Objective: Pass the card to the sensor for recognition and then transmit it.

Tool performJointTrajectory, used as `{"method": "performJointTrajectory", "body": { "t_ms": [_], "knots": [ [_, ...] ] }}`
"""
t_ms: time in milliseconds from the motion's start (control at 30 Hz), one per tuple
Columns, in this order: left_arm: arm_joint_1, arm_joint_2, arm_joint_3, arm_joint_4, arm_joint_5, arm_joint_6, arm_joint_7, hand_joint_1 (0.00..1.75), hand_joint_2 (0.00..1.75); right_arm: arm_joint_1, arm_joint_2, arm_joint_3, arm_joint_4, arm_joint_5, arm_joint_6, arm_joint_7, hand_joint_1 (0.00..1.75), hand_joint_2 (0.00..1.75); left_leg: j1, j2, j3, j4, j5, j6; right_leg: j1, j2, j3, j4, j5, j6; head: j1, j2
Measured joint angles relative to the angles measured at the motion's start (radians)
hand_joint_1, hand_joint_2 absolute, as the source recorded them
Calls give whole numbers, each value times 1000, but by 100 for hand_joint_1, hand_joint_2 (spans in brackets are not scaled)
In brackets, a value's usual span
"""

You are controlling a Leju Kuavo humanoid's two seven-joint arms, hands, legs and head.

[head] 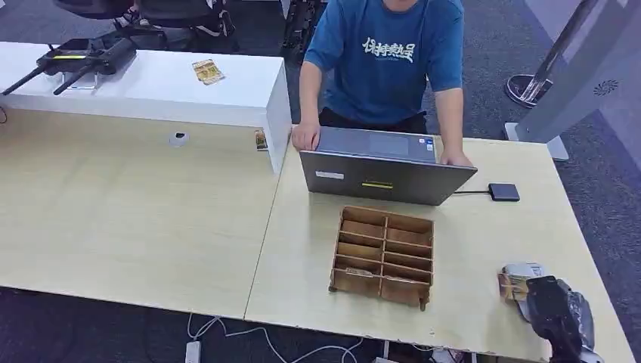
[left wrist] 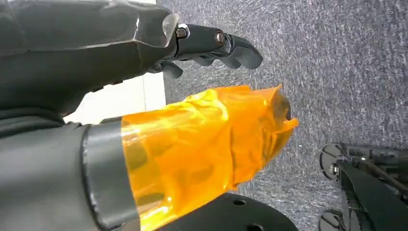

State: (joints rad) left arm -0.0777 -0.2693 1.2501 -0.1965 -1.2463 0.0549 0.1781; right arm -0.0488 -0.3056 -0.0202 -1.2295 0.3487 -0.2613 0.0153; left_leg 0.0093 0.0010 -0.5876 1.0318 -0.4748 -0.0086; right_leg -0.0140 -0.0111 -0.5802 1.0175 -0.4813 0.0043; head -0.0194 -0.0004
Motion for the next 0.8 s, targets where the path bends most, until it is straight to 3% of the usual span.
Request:
{"method": "performJointTrajectory", "body": {
  "t_ms": [500,800],
  "knots": [
    [0,0,0,0,-3,-3,0,0,0,-50,-21,15,-14,-8,20,11,175,175,0,0,0,0,0,0,0,0,0,0,0,0,0,0],
    [-1,1,0,0,-20,-4,10,0,0,-165,-57,47,90,23,56,77,175,175,0,0,0,0,0,0,0,0,0,0,0,0,0,0]
  ]
}}
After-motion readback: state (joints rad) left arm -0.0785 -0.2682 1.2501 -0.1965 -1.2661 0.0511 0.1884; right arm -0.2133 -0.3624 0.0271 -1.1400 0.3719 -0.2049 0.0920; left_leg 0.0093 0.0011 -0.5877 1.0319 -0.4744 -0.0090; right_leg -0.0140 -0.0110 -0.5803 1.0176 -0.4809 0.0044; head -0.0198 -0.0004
